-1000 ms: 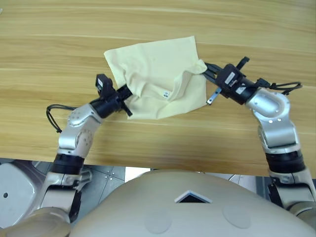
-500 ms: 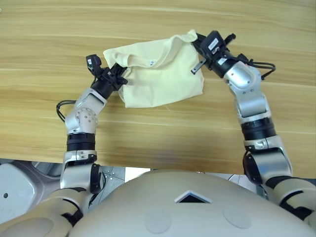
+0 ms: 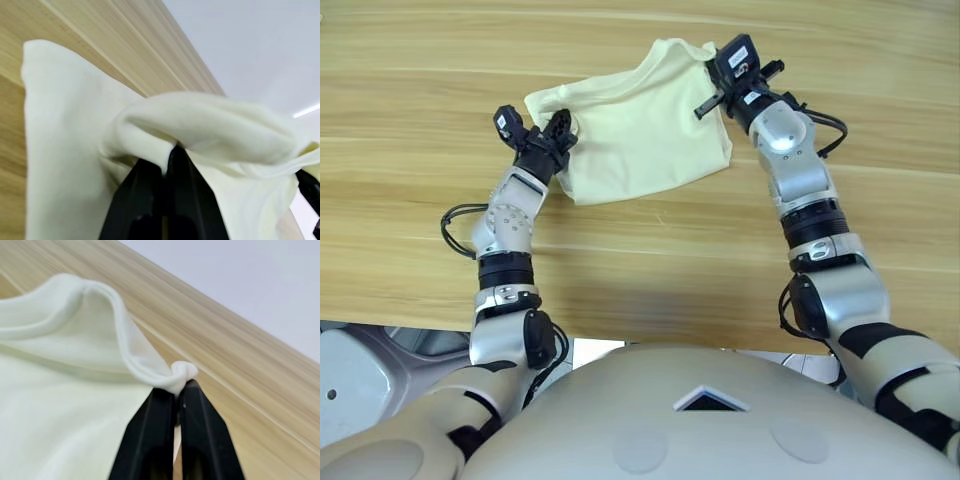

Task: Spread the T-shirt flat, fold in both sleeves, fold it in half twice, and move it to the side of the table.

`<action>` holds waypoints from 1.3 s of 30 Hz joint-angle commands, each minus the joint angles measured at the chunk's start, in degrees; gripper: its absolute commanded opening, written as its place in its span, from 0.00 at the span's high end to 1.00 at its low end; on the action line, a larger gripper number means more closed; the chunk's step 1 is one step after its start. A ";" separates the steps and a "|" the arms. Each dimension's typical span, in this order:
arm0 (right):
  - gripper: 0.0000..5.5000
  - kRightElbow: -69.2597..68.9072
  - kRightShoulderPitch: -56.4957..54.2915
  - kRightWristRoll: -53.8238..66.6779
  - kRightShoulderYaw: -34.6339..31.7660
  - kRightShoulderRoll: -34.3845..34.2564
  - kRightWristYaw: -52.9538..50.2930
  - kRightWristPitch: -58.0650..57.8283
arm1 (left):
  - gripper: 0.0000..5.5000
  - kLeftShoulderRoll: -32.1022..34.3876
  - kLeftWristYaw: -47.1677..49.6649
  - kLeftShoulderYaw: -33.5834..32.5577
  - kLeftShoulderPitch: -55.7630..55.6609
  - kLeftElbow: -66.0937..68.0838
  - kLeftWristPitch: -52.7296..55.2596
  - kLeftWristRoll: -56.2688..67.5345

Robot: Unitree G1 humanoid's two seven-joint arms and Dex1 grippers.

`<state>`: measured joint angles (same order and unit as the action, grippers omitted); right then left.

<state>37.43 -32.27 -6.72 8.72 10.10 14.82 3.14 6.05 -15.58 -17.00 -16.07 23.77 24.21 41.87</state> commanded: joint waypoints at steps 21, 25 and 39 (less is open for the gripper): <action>0.50 -13.46 9.28 6.68 -7.52 1.01 0.10 -0.62 | 0.47 -6.96 -1.80 -16.01 8.25 -11.55 -1.29 11.68; 0.50 -21.19 13.19 8.10 -6.74 -0.76 0.36 -3.76 | 0.47 -10.55 -8.49 -15.39 10.58 -21.67 -3.19 18.19; 0.50 -29.90 19.87 5.81 -3.01 -5.51 -3.47 -4.77 | 0.47 -13.57 10.46 13.20 5.27 -10.92 -23.55 -27.43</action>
<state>9.67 -13.81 -0.42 5.38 4.80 12.21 -1.12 -3.42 -10.18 -5.71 -6.11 7.76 3.86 20.10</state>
